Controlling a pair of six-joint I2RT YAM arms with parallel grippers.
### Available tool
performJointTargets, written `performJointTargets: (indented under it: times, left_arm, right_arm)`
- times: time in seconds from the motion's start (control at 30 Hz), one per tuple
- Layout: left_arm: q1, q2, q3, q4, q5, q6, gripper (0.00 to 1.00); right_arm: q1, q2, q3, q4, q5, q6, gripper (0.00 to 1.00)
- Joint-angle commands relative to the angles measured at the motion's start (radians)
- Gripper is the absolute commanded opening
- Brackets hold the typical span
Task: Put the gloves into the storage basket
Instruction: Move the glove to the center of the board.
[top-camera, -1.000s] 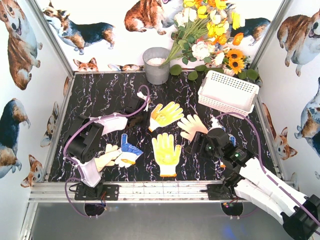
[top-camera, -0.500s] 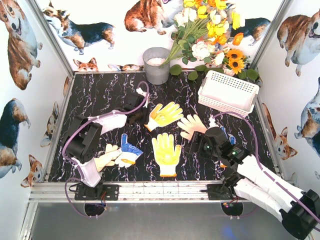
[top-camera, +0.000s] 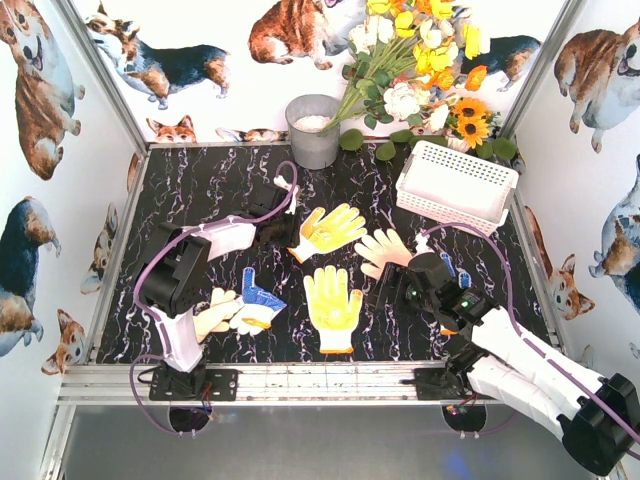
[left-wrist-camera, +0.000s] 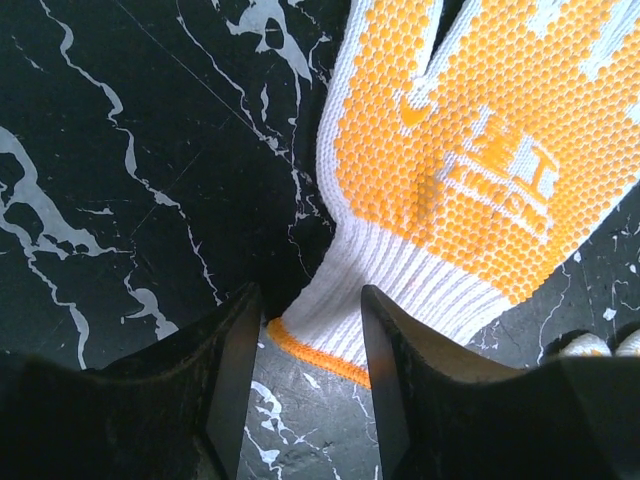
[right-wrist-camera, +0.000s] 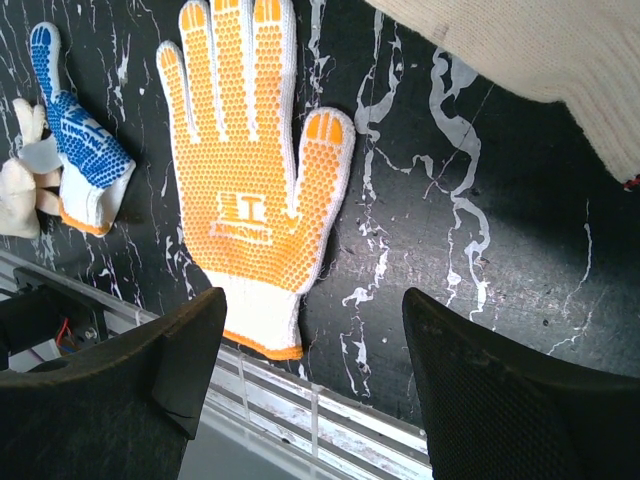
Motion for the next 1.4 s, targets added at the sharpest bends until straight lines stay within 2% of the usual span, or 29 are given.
performJointTargets:
  times: [0.0, 0.13, 0.37, 0.47, 0.63, 0.87, 0.97, 1.07, 1.17, 1.37]
  left_arm:
    - [0.004, -0.004, -0.021, -0.016, -0.013, 0.001, 0.38]
    - [-0.011, -0.015, -0.047, -0.031, -0.064, 0.001, 0.33]
    - [-0.029, -0.061, -0.114, -0.044, -0.114, -0.01, 0.1]
    - [-0.029, -0.111, -0.119, -0.076, -0.167, -0.021, 0.05]
    - [-0.029, -0.205, -0.058, -0.185, -0.255, 0.0, 0.04]
    - [-0.032, -0.312, 0.042, -0.337, -0.426, 0.127, 0.0]
    - [-0.047, -0.368, 0.04, -0.335, -0.412, 0.2, 0.0]
    - [-0.109, -0.429, 0.003, -0.3, -0.37, 0.276, 0.0]
    - [-0.224, -0.454, -0.037, -0.282, -0.388, 0.358, 0.0]
    - [-0.369, -0.418, -0.062, -0.281, -0.343, 0.383, 0.0]
  right_arm:
    - [-0.002, -0.019, 0.007, 0.059, -0.005, -0.003, 0.73]
    - [-0.002, -0.022, 0.004, 0.058, -0.002, 0.0, 0.74]
    - [-0.002, -0.002, 0.017, 0.067, -0.007, 0.0, 0.74]
    - [-0.002, 0.005, 0.021, 0.069, -0.008, -0.002, 0.74]
    - [-0.002, 0.017, 0.019, 0.088, -0.02, 0.009, 0.74]
    - [-0.002, 0.024, 0.013, 0.119, -0.02, 0.039, 0.74]
    - [-0.002, 0.022, 0.014, 0.136, -0.009, 0.059, 0.74]
    - [-0.002, 0.018, -0.002, 0.175, 0.008, 0.107, 0.74]
    - [-0.002, 0.018, -0.027, 0.227, 0.019, 0.154, 0.74]
    - [-0.002, 0.056, -0.068, 0.293, 0.034, 0.225, 0.74]
